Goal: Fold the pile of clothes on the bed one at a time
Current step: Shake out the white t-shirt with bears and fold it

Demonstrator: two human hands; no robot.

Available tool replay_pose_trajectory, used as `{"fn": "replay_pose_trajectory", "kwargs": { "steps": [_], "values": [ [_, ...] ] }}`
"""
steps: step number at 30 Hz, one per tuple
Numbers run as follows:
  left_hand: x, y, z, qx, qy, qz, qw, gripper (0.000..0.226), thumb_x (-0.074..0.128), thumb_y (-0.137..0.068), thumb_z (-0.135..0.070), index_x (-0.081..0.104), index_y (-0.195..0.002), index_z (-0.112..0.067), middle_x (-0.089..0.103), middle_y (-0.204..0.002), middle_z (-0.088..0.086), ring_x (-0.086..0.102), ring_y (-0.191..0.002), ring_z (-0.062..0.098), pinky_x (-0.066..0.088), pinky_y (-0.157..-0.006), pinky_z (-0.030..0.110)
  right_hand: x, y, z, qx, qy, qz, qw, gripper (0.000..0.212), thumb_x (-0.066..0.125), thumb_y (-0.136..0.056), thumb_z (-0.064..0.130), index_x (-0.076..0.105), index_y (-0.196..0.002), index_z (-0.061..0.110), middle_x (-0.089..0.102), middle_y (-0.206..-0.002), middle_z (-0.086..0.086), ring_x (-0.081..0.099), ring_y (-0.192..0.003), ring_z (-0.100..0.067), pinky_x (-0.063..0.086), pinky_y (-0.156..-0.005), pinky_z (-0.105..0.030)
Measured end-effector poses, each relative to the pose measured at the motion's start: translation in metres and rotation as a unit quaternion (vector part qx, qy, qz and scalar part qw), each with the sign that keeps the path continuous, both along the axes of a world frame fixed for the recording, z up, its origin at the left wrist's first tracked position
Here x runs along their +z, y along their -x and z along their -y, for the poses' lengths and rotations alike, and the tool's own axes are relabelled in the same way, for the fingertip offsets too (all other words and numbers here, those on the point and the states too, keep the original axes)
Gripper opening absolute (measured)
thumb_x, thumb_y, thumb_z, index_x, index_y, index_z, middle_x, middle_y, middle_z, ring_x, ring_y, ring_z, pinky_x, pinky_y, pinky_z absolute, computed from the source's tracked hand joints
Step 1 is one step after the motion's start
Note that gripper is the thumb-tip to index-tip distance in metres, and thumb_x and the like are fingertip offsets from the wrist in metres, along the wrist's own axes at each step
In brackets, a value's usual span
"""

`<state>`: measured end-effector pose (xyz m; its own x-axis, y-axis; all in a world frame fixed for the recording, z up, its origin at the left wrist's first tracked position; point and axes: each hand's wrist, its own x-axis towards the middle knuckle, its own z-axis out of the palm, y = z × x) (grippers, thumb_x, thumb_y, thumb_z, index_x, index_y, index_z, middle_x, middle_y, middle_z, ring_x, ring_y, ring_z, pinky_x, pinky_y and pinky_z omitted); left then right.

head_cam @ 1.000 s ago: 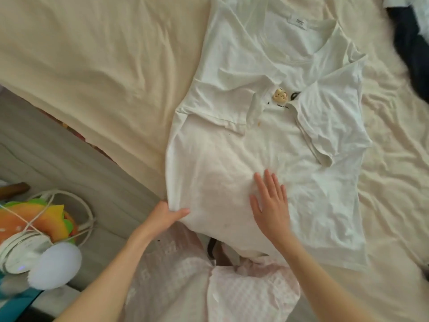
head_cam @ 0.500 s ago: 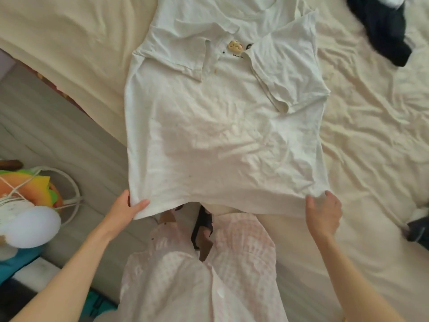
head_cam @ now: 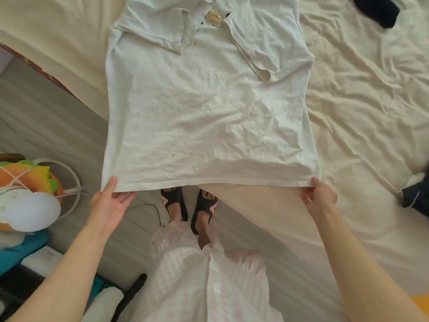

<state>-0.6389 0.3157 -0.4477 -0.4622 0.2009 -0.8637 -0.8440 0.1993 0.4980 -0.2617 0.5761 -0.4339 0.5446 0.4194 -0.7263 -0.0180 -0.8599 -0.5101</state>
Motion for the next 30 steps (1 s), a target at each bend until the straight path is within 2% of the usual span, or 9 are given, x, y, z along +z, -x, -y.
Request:
{"fn": "replay_pose_trajectory", "kwargs": {
  "steps": [2,4,8,10,17,21,24,27,30],
  "values": [
    [0.002,0.000,-0.002,0.009,0.003,-0.015,1.000,0.015,0.050,-0.096,-0.019,0.057,-0.108,-0.015,0.068,-0.105,0.001,0.066,-0.096,0.017,0.051,-0.079,0.046,0.009,0.000,-0.002,-0.029,-0.025,-0.035,0.999,0.003,0.051,-0.096,0.013,0.054,-0.097,0.013,0.056,-0.088,-0.002,0.057,-0.076,-0.016,0.050,-0.070,-0.031],
    [0.007,0.001,-0.004,0.011,0.012,-0.038,0.999,0.012,0.049,-0.097,-0.021,0.057,-0.104,-0.016,0.069,-0.103,0.001,0.067,-0.094,0.015,0.054,-0.077,0.042,0.019,-0.008,-0.005,-0.084,-0.050,-0.086,0.991,0.013,0.047,-0.097,0.008,0.052,-0.109,0.011,0.058,-0.099,-0.005,0.059,-0.084,-0.021,0.052,-0.081,-0.036],
    [0.020,0.000,-0.006,0.017,0.030,-0.073,0.997,0.009,0.049,-0.097,-0.022,0.057,-0.095,-0.018,0.072,-0.079,-0.007,0.067,-0.078,0.010,0.058,-0.064,0.025,0.039,-0.015,-0.009,-0.126,-0.040,-0.150,0.980,0.031,0.044,-0.099,0.010,0.046,-0.130,0.009,0.057,-0.118,-0.005,0.059,-0.101,-0.019,0.050,-0.076,-0.031],
    [0.026,-0.004,-0.008,0.020,0.035,-0.073,0.997,0.009,0.049,-0.097,-0.022,0.057,-0.094,-0.018,0.069,-0.088,-0.002,0.065,-0.078,0.011,0.058,-0.063,0.024,0.041,-0.013,-0.007,-0.127,-0.001,-0.160,0.979,0.035,0.043,-0.100,0.015,0.046,-0.135,0.011,0.060,-0.115,-0.001,0.058,-0.111,-0.017,0.049,-0.082,-0.028],
    [0.034,-0.010,-0.015,0.055,-0.007,-0.031,0.998,0.012,0.050,-0.096,-0.015,0.056,-0.106,-0.011,0.065,-0.107,0.005,0.065,-0.095,0.017,0.053,-0.081,0.041,0.039,0.012,-0.003,-0.106,0.101,-0.201,0.969,0.032,0.049,-0.098,0.028,0.051,-0.124,0.011,0.058,-0.121,0.000,0.054,-0.120,-0.019,0.042,-0.101,-0.034],
    [0.039,-0.004,-0.019,0.096,-0.031,-0.026,0.995,0.019,0.056,-0.092,-0.007,0.058,-0.111,-0.007,0.072,-0.097,0.004,0.068,-0.096,0.014,0.055,-0.078,0.030,0.041,0.024,-0.005,-0.101,0.122,-0.196,0.968,0.030,0.053,-0.095,0.012,0.049,-0.125,0.010,0.058,-0.110,-0.002,0.056,-0.117,-0.019,0.046,-0.096,-0.032],
    [0.041,-0.001,-0.016,0.047,-0.005,-0.061,0.997,0.015,0.056,-0.091,-0.004,0.059,-0.106,-0.008,0.070,-0.100,0.004,0.068,-0.096,0.012,0.055,-0.080,0.030,0.047,0.015,-0.009,-0.150,0.085,-0.211,0.962,0.024,0.048,-0.096,0.007,0.051,-0.118,0.016,0.059,-0.100,0.001,0.058,-0.113,-0.012,0.049,-0.080,-0.023],
    [0.047,0.004,-0.007,0.020,0.021,-0.091,0.995,0.023,0.055,-0.092,-0.004,0.056,-0.115,-0.003,0.065,-0.109,0.005,0.066,-0.100,0.012,0.052,-0.086,0.030,0.058,-0.008,-0.013,-0.253,0.020,-0.310,0.916,0.039,0.047,-0.081,-0.005,0.051,-0.113,0.017,0.055,-0.087,0.005,0.053,-0.099,0.004,0.039,-0.074,-0.011],
    [0.057,0.014,0.001,0.015,0.061,-0.136,0.989,0.022,0.057,-0.090,-0.001,0.056,-0.112,-0.001,0.064,-0.098,0.005,0.065,-0.094,0.012,0.051,-0.089,0.028,0.075,-0.030,-0.028,-0.304,-0.024,-0.331,0.893,0.044,0.041,-0.090,-0.002,0.054,-0.128,0.015,0.061,-0.119,0.004,0.056,-0.110,-0.010,0.041,-0.096,-0.017]
  ]
}}
